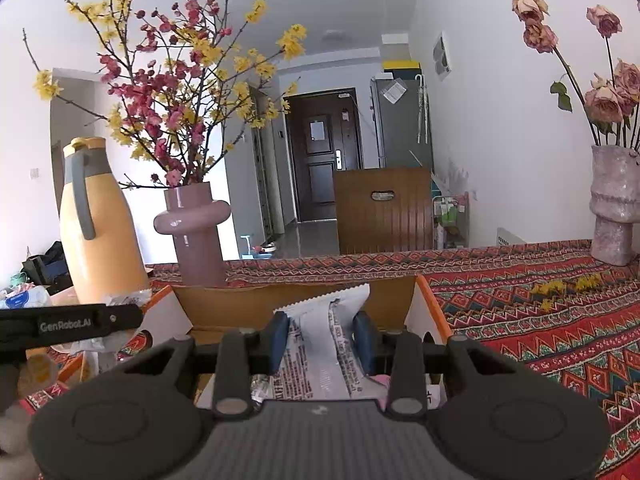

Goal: Organize snacks
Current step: 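Carry both white packets into the box and open both tools to release them, then withdraw both tools from the box toward the cookie packet on the cloth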

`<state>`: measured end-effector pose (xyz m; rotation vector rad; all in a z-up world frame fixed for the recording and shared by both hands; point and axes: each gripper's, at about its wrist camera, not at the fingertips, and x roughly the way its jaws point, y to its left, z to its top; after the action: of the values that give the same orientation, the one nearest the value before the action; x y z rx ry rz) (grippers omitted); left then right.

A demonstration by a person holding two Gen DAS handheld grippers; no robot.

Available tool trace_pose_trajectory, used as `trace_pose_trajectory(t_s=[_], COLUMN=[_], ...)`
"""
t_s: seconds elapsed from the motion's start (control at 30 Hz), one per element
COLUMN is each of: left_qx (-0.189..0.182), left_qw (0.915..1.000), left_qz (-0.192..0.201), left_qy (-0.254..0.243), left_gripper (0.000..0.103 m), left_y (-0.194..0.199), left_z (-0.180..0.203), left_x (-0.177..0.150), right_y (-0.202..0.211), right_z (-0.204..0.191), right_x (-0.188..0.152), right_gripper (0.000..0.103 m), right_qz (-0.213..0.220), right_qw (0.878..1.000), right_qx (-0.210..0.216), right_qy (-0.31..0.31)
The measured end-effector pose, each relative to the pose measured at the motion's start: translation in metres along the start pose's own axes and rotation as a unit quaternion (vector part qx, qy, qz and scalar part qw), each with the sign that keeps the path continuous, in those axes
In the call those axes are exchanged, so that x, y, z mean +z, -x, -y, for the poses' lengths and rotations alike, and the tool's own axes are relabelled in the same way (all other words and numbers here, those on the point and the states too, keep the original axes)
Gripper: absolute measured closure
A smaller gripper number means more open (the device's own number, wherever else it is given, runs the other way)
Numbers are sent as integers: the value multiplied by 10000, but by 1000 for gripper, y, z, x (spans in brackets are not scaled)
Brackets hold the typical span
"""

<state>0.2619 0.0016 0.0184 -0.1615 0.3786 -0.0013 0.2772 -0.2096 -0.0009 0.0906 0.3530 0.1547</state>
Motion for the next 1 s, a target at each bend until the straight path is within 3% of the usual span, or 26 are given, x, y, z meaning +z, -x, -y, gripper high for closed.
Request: trace_pose_trajectory(t_s=[0.1, 0.13, 0.2, 0.23, 0.27, 0.33, 1.0], left_qx=[-1, -6, 34, 48, 84, 155, 68], left_qw=[10000, 10000, 9999, 9997, 9995, 9989, 9990], left_qz=[39, 54, 149, 194, 271, 402, 364], left_qy=[38, 58, 79, 101, 136, 159, 243], left_gripper=[54, 47, 30, 14, 4, 1, 0], left_y=[1, 2, 5, 7, 9, 13, 28], left_z=[-2, -2, -3, -3, -4, -4, 0], left_x=[0, 0, 0, 1, 1, 1, 6], right_y=[0, -1, 0, 1, 2, 4, 1], right_z=[0, 1, 3, 4, 5, 7, 10], right_x=[0, -1, -1, -1, -1, 0, -1], right_gripper=[65, 62, 43, 27, 11, 0, 0], right_qz=[-15, -12, 0, 30, 83, 177, 165], right_qw=[10000, 10000, 9999, 9998, 9997, 9992, 9985], right_qx=[-18, -42, -63, -94, -141, -206, -389], right_qy=[-25, -46, -108, -143, -189, -281, -360])
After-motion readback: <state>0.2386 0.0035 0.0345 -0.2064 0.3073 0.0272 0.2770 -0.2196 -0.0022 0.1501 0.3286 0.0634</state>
